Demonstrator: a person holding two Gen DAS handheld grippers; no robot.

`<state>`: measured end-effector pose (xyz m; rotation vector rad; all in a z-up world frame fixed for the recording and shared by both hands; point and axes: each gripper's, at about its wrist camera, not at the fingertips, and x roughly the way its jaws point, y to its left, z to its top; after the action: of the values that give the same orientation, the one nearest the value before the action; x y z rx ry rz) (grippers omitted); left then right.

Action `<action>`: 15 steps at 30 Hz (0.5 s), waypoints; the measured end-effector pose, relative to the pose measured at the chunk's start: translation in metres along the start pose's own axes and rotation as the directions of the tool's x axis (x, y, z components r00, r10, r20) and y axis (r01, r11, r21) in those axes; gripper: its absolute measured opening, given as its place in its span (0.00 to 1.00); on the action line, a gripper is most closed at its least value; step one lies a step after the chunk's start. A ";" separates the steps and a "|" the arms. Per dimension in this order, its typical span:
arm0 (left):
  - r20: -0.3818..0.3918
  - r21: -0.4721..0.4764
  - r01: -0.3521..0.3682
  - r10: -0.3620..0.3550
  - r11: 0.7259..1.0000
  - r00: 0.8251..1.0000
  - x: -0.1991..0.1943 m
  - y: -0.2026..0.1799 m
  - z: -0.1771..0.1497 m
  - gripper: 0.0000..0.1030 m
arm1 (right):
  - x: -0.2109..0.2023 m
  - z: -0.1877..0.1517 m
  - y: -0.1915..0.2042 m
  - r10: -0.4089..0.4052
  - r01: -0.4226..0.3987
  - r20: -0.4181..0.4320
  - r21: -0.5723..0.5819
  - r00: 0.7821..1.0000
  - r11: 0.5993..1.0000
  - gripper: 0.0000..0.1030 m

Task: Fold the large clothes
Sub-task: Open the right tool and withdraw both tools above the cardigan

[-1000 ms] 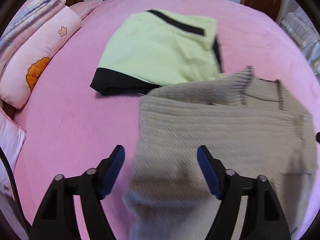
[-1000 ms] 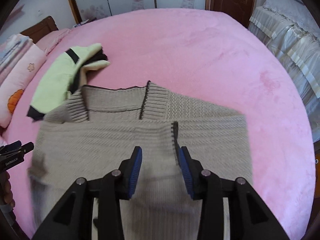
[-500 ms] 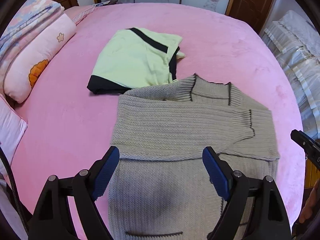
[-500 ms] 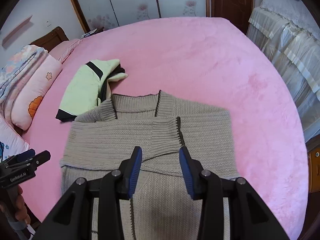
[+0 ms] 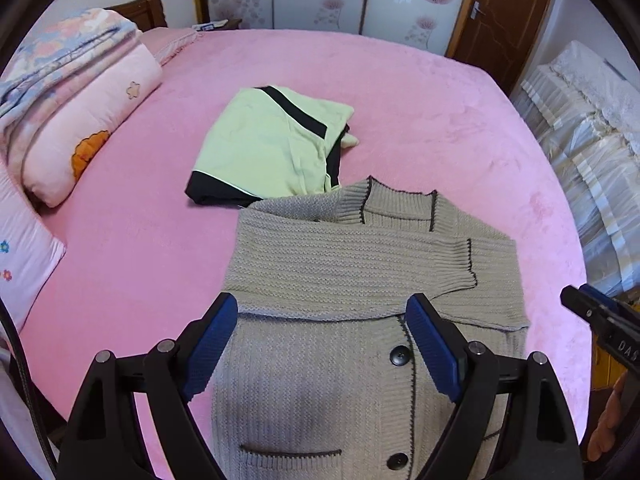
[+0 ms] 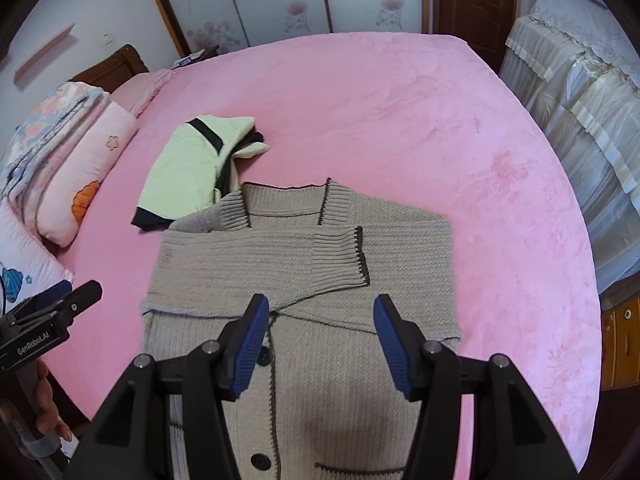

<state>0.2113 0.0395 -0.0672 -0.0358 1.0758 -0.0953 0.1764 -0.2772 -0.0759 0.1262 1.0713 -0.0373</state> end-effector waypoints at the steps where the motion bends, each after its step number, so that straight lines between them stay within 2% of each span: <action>1: 0.005 -0.006 -0.001 0.002 1.000 1.000 -0.006 0.000 -0.001 0.86 | -0.003 -0.001 0.001 0.003 -0.003 0.005 -0.006 1.000 1.000 0.53; 6: 0.021 -0.032 -0.026 0.027 0.999 0.999 -0.040 0.004 -0.010 0.89 | -0.024 -0.006 0.010 0.010 -0.009 0.024 -0.053 1.000 0.999 0.53; 12: 0.036 -0.071 -0.038 0.040 0.997 0.999 -0.071 0.011 -0.024 0.89 | -0.045 -0.011 0.014 0.087 -0.082 0.043 -0.098 0.995 0.992 0.53; 15: 0.028 -0.084 -0.027 0.030 0.996 0.999 -0.083 0.014 -0.031 0.90 | -0.053 -0.015 0.015 0.106 -0.104 0.013 -0.115 0.994 0.988 0.53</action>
<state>0.1454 0.0621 -0.0099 -0.0970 1.0501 -0.0242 0.1389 -0.2617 -0.0352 0.0783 1.0441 0.1180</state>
